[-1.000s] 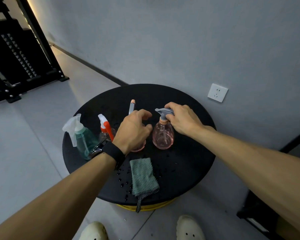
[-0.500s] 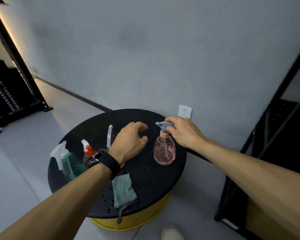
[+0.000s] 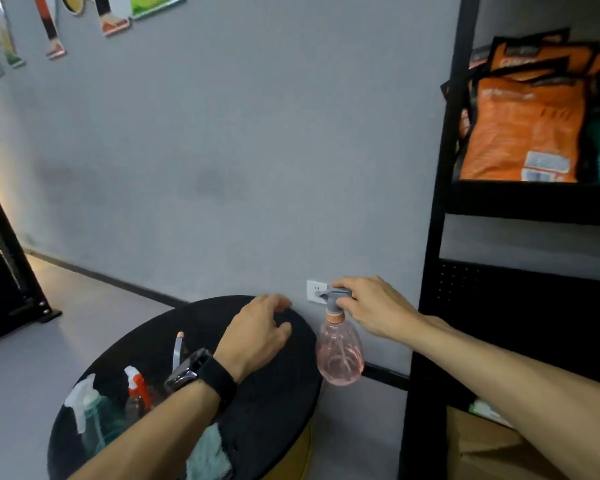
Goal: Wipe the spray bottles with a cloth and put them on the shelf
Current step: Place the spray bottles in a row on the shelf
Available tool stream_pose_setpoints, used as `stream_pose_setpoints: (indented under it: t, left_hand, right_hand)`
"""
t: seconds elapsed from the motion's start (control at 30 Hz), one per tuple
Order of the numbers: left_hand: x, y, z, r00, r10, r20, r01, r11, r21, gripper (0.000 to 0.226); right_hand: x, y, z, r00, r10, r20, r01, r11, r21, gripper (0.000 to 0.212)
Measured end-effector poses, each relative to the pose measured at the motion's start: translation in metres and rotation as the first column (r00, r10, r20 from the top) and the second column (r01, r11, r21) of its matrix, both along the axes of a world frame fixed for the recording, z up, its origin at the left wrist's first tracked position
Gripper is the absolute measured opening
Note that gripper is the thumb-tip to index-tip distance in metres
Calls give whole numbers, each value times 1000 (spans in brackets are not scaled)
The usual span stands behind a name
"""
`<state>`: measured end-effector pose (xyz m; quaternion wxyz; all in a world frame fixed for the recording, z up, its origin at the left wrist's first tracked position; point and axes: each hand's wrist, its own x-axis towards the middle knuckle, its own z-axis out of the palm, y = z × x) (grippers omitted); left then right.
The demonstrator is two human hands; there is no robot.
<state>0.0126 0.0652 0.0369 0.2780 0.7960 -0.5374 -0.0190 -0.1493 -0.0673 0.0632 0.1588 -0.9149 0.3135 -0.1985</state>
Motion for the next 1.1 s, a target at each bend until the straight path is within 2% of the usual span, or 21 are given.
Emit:
stream_pose_setpoints:
  t: [0.43,0.6,0.9,1.1]
  left_hand:
    - [-80,-20,59,988,-138,74,143,988,-64,44]
    - [-102,-24,62,981,-174,90,182,979,-96,58]
    - [-123,-32,66,966,-229,118,243,963,-115,61]
    - [-130,-39,66,964,-243,106,254,961,-110,63]
  right_hand:
    - [-97,10,48,994,-106,38,108,992,-61,28]
    - [-119,13,51,990,-131,52,134,989,-68,32]
    - [-144,8,45,982,-185,32,187,979,-84,26]
    - [-160,1,40,950,-313,-3,311,946,-93,25]
